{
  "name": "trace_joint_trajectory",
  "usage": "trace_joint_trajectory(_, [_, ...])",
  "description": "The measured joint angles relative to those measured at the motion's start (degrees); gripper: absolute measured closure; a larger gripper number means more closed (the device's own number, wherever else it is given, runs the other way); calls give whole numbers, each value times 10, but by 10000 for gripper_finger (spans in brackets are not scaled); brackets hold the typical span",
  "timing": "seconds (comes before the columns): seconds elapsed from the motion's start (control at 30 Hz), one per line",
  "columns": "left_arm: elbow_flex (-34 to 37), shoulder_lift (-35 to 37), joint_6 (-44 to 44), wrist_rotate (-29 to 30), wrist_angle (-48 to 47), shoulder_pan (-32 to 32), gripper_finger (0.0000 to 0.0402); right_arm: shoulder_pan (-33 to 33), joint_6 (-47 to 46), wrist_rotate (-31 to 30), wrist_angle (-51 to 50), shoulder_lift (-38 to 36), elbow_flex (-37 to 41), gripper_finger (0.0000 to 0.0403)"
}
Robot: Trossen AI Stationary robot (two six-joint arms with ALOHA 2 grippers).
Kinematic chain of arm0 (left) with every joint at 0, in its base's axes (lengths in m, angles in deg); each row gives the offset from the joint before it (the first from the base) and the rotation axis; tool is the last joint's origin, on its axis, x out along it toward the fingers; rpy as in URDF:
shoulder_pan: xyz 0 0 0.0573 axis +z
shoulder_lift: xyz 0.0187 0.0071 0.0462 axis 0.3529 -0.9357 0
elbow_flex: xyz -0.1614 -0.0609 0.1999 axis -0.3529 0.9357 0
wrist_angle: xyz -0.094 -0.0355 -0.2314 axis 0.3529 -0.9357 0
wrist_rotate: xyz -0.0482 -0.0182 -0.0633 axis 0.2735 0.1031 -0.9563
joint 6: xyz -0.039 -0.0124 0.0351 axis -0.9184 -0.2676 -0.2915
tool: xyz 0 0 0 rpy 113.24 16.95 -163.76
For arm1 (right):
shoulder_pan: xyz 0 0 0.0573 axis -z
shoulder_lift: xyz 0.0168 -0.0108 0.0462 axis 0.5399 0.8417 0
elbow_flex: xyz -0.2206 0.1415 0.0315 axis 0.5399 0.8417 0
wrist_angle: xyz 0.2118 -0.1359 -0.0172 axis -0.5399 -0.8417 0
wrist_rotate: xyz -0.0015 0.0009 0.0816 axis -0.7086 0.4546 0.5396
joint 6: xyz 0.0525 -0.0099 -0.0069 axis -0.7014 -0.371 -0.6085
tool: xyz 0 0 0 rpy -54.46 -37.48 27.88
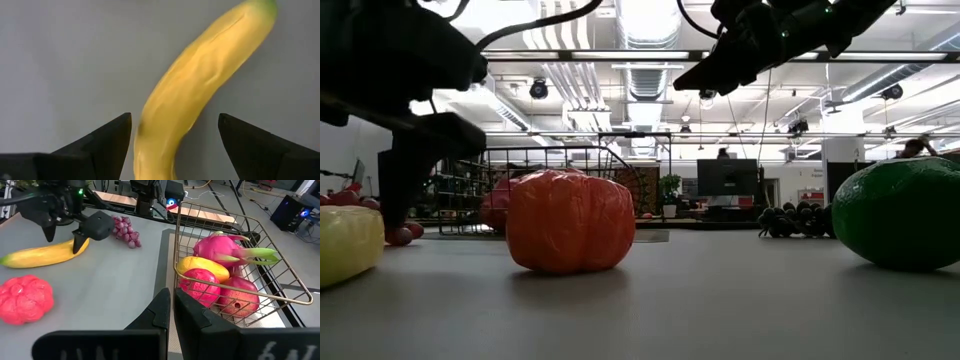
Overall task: Build produce basket
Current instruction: Put the yellow banana into the wire basket
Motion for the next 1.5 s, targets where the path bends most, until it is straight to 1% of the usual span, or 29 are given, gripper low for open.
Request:
trace_joint_trajectory(0.23, [25, 0, -8, 2, 32, -1, 122, 0, 0, 0, 0, 0, 0, 390])
trace_joint_trajectory(0.33, [29, 0, -6, 2, 34, 0, 139, 0, 1, 0, 0, 0, 0, 390])
trace_joint_trajectory(0.43, [28, 0, 9, 24, 33, 0, 174, 0, 1, 0, 0, 0, 0, 390])
trace_joint_trajectory(0.53, [28, 0, 10, 57, 31, 0, 221, 0, 4, 0, 0, 0, 0, 390])
trace_joint_trajectory(0.67, [20, 0, 10, 60, 31, 0, 292, 0, 16, 0, 0, 0, 0, 390])
trace_joint_trajectory(0.73, [12, 0, 9, 60, 26, 1, 320, 0, 21, 0, 0, 0, 0, 390])
trace_joint_trajectory(0.87, [-16, 3, 9, 60, 6, 2, 322, 0, 23, 0, 0, 0, 0, 390])
trace_joint_trajectory(1.0, [-62, 21, 21, 65, -31, 6, 321, 0, 30, 0, 0, 0, 0, 390])
trace_joint_trajectory(1.1, [-101, 40, 41, 103, -71, 12, 308, 0, 35, 0, -1, 0, 0, 390])
trace_joint_trajectory(1.2, [-138, 62, 82, 181, -108, 19, 304, 0, 40, 0, 0, 0, 0, 390])
trace_joint_trajectory(1.3, [-168, 85, 134, 262, -124, 31, 301, 0, 47, 0, 0, 0, 0, 390])
trace_joint_trajectory(1.4, [-178, 113, 166, 317, -136, 53, 300, 0, 50, 0, 0, 0, 0, 390])
trace_joint_trajectory(1.5, [-179, 139, 172, 353, -153, 89, 299, 0, 51, 0, 0, 0, 0, 390])
